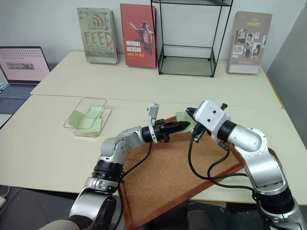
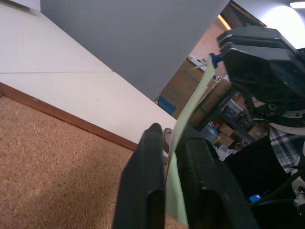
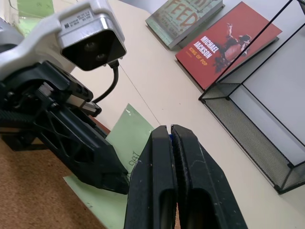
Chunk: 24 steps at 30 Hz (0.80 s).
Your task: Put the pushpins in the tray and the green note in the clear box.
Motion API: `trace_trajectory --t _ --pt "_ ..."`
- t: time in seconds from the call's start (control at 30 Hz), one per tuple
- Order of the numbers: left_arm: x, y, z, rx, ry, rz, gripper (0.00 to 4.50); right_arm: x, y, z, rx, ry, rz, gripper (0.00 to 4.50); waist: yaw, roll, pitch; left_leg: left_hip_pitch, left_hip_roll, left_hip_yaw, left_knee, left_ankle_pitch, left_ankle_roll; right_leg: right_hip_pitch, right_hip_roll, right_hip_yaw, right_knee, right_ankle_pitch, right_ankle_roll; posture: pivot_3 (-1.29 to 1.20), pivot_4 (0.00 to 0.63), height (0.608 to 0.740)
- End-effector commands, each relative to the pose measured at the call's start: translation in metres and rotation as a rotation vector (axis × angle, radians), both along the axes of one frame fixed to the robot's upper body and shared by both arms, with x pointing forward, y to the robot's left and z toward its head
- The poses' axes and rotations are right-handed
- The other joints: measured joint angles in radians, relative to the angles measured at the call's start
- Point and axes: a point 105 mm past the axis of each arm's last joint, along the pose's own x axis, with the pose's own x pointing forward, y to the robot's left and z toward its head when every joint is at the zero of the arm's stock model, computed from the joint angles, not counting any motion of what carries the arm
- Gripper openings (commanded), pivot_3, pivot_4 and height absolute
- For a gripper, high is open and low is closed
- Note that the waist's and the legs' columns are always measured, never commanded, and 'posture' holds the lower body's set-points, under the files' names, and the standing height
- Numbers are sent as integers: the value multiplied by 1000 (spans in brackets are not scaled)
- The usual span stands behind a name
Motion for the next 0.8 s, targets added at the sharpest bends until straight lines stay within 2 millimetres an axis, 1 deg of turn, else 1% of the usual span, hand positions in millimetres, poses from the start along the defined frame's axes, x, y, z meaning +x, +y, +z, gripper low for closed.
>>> trace_trajectory --t 0.03,0.13,0.23,0.37,0.43,0.5,0.57,0.6,0.7,0.73,0.8 --pt "-6 4 13 -30 -42 -3 36 -9 6 12 55 -38 9 0 0 0 0 0 0 0 0 0 0 0 0 0 0 0 0 0 150 740" --pt "-11 11 13 -20 -43 9 36 -11 13 13 102 -26 19 0 -1 0 0 0 0 0 0 0 0 0 0 0 1 0 0 0 150 740" --pt "-12 21 12 -17 -40 44 36 -15 19 13 155 -21 34 0 -3 0 0 0 0 0 0 0 0 0 0 0 1 0 0 0 150 740" --pt "-10 29 10 -7 -18 109 36 -23 19 22 250 -5 55 0 -3 0 0 1 1 0 0 0 0 0 0 0 1 0 0 0 150 740" --pt "-12 34 8 0 -10 121 36 -30 20 23 266 2 61 0 -2 0 0 0 0 -1 0 0 0 0 0 0 1 0 0 0 150 740" --pt "-9 31 8 5 -2 132 36 -36 11 29 312 16 50 0 1 0 0 0 0 -1 0 0 0 0 0 0 1 0 0 0 150 740" --pt "-6 27 9 11 -2 137 36 -41 -5 33 350 30 10 0 8 0 0 0 0 -1 0 0 0 0 0 -1 1 0 0 0 150 740" --pt "-7 29 9 13 -3 139 36 -44 -8 34 356 34 -3 0 10 0 0 0 0 -1 0 0 0 0 0 -1 1 0 0 0 150 740" --pt "-5 30 6 31 -2 148 36 -46 -44 25 290 56 -169 0 14 0 0 0 0 -1 0 0 0 0 0 -1 0 0 0 0 150 740" --pt "-6 30 6 41 -8 145 36 -48 -61 18 253 70 -251 0 16 0 0 0 0 -1 0 0 0 0 0 -1 0 0 0 0 150 740" --pt "-6 28 3 63 -25 144 36 -56 -102 -5 144 133 -439 0 23 1 0 0 0 0 0 0 0 0 0 -1 0 0 0 0 150 740"
